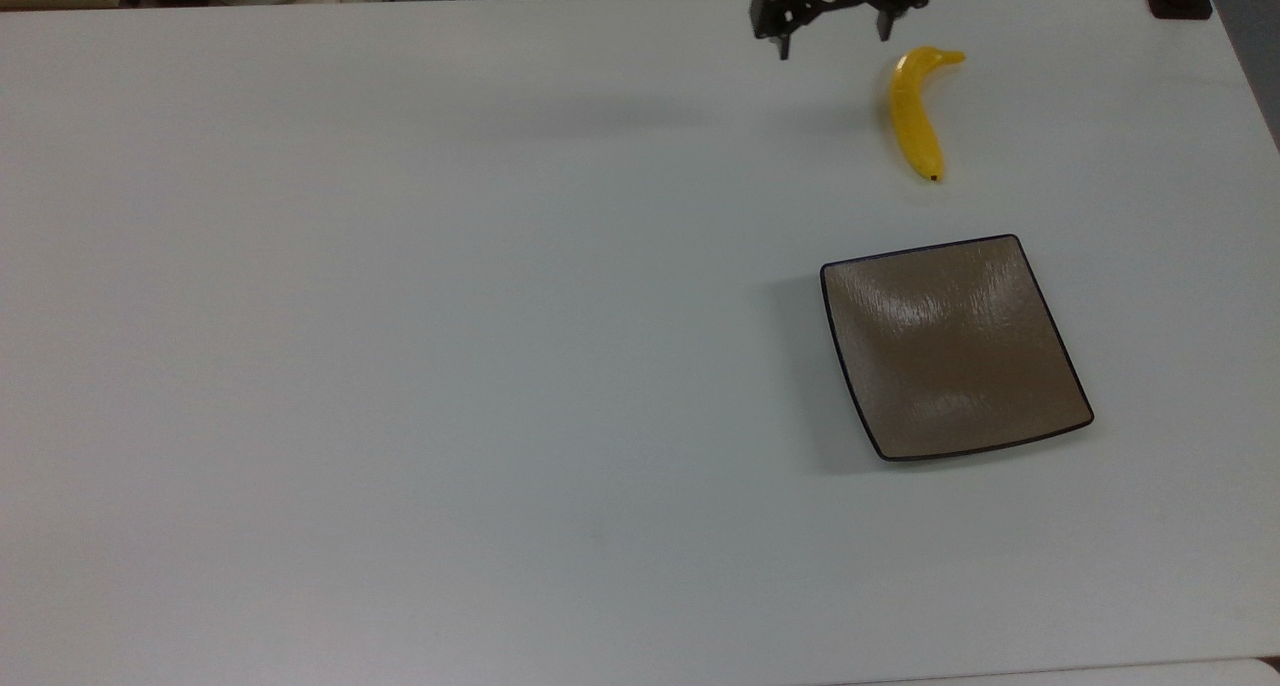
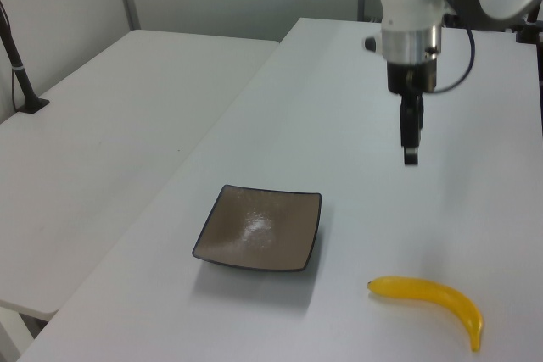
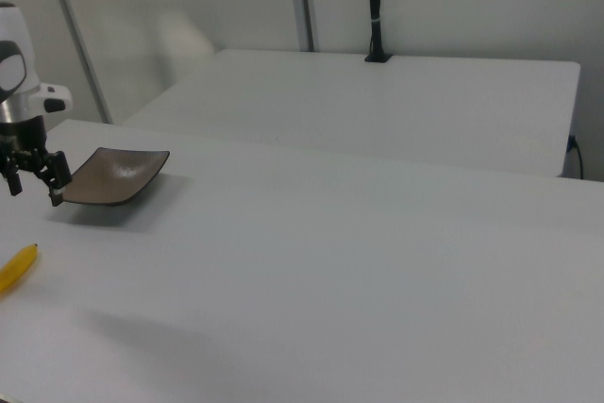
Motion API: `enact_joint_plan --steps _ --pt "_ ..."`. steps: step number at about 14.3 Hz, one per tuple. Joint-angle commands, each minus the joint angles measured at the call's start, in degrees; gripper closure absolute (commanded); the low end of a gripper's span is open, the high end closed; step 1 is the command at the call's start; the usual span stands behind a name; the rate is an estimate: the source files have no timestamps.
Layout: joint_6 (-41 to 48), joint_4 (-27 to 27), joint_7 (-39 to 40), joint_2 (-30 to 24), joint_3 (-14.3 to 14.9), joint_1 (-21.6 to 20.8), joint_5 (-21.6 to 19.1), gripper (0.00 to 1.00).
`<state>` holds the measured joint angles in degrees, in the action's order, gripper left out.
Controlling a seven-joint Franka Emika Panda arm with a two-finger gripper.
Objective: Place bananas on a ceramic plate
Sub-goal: 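Move the gripper over the yellow banana and lower toward it, then close the gripper on the yellow banana and lift it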
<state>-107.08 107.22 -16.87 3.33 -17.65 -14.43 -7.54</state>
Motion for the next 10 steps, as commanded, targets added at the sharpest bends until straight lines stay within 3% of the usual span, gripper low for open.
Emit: enact_joint_plan --steps 1,10 --pt "-5.06 1.33 -4.83 2.99 -1.33 -2.61 -0.81 0.00" --pt "-12.60 0.89 -8.00 13.88 -1.42 -9.82 -0.11 0.00"
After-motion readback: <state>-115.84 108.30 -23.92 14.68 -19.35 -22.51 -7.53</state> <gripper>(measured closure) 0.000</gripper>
